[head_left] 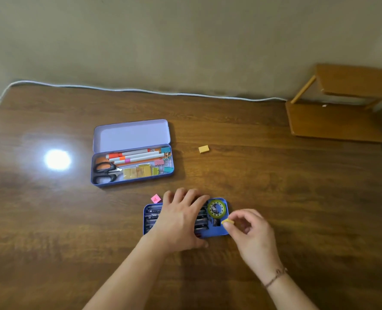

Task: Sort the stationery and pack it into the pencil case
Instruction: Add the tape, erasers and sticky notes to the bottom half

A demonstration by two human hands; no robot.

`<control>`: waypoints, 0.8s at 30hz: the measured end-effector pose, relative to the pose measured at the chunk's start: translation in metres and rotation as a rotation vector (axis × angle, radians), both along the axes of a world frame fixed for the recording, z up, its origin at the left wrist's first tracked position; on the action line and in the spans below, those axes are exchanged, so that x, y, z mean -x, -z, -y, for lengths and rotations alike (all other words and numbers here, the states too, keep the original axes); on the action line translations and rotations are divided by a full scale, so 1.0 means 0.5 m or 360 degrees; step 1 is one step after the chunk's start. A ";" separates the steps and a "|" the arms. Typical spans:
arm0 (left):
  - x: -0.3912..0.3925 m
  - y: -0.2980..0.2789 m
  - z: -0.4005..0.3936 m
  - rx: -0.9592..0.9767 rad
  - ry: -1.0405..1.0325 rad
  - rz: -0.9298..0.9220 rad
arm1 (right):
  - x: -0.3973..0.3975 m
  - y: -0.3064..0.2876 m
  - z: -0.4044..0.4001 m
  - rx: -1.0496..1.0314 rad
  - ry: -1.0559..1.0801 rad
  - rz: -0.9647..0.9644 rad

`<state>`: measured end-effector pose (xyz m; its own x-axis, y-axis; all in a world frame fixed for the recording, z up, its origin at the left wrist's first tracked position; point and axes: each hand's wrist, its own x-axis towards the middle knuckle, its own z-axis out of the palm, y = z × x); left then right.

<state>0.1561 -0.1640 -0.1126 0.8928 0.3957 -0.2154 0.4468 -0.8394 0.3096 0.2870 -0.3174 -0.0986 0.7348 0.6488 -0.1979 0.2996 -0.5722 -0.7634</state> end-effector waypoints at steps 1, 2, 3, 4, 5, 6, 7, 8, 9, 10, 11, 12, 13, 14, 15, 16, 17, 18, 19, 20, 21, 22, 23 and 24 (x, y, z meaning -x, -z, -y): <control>-0.001 0.002 0.001 -0.0018 0.0000 0.0004 | 0.007 -0.001 -0.003 0.0004 0.0050 -0.0063; -0.002 0.003 0.000 -0.0025 -0.0002 0.0007 | 0.013 0.000 -0.007 0.0034 0.0083 -0.0126; -0.003 0.003 -0.001 -0.0023 -0.0001 0.0009 | 0.019 0.002 -0.011 0.0079 0.0113 -0.0145; -0.004 0.002 -0.001 -0.0015 0.0001 0.0008 | 0.024 0.005 -0.014 0.0143 0.0112 -0.0085; -0.005 0.002 -0.002 -0.0007 0.0004 0.0001 | 0.028 0.007 -0.017 0.0212 0.0100 0.0016; -0.005 0.002 -0.002 -0.0002 0.0006 -0.0005 | 0.032 0.009 -0.019 0.0262 0.0073 0.0145; -0.005 0.001 -0.001 0.0001 0.0005 -0.0011 | 0.036 0.013 -0.020 0.0315 0.0034 0.0282; -0.005 0.001 -0.001 0.0003 0.0002 -0.0016 | 0.039 0.016 -0.019 0.0375 -0.0014 0.0396; -0.005 0.000 -0.001 0.0007 -0.0001 -0.0022 | 0.041 0.020 -0.016 0.0429 -0.0052 0.0485; -0.005 0.001 -0.001 0.0011 -0.0003 -0.0024 | 0.042 0.024 -0.014 0.0466 -0.0081 0.0543; -0.005 0.002 0.000 0.0010 -0.0006 -0.0021 | 0.043 0.027 -0.012 0.0481 -0.0114 0.0586; -0.004 0.003 0.000 0.0007 -0.0007 -0.0016 | 0.043 0.029 -0.012 0.0491 -0.0149 0.0618; -0.004 0.004 0.000 0.0006 -0.0009 -0.0014 | 0.044 0.030 -0.013 0.0500 -0.0175 0.0649; -0.004 0.005 0.000 0.0010 -0.0010 -0.0014 | 0.045 0.031 -0.015 0.0506 -0.0197 0.0663; -0.004 0.006 -0.001 0.0013 -0.0009 -0.0016 | 0.045 0.031 -0.018 0.0508 -0.0210 0.0667; -0.004 0.006 -0.001 0.0016 -0.0007 -0.0019 | 0.044 0.028 -0.019 0.0509 -0.0227 0.0672; -0.004 0.006 -0.002 0.0021 -0.0008 -0.0022 | 0.042 0.024 -0.020 0.0511 -0.0239 0.0689; -0.004 0.005 -0.002 0.0030 -0.0014 -0.0020 | 0.036 0.017 -0.022 0.0496 -0.0234 0.0701; -0.003 0.004 -0.001 0.0040 -0.0028 -0.0009 | 0.027 0.006 -0.028 0.0456 -0.0210 0.0689; -0.004 0.003 0.001 0.0050 -0.0050 0.0011 | 0.011 -0.005 -0.041 0.0383 -0.0186 0.0681; -0.005 0.002 0.002 0.0061 -0.0077 0.0035 | -0.011 -0.014 -0.062 0.0289 -0.0181 0.0680; -0.008 0.002 0.005 0.0072 -0.0110 0.0051 | -0.036 -0.021 -0.094 0.0218 -0.0215 0.0663; -0.012 0.002 0.008 0.0075 -0.0142 0.0059 | -0.061 -0.026 -0.133 0.0190 -0.0293 0.0654; -0.015 0.002 0.011 0.0068 -0.0166 0.0061 | -0.086 -0.025 -0.176 0.0202 -0.0412 0.0641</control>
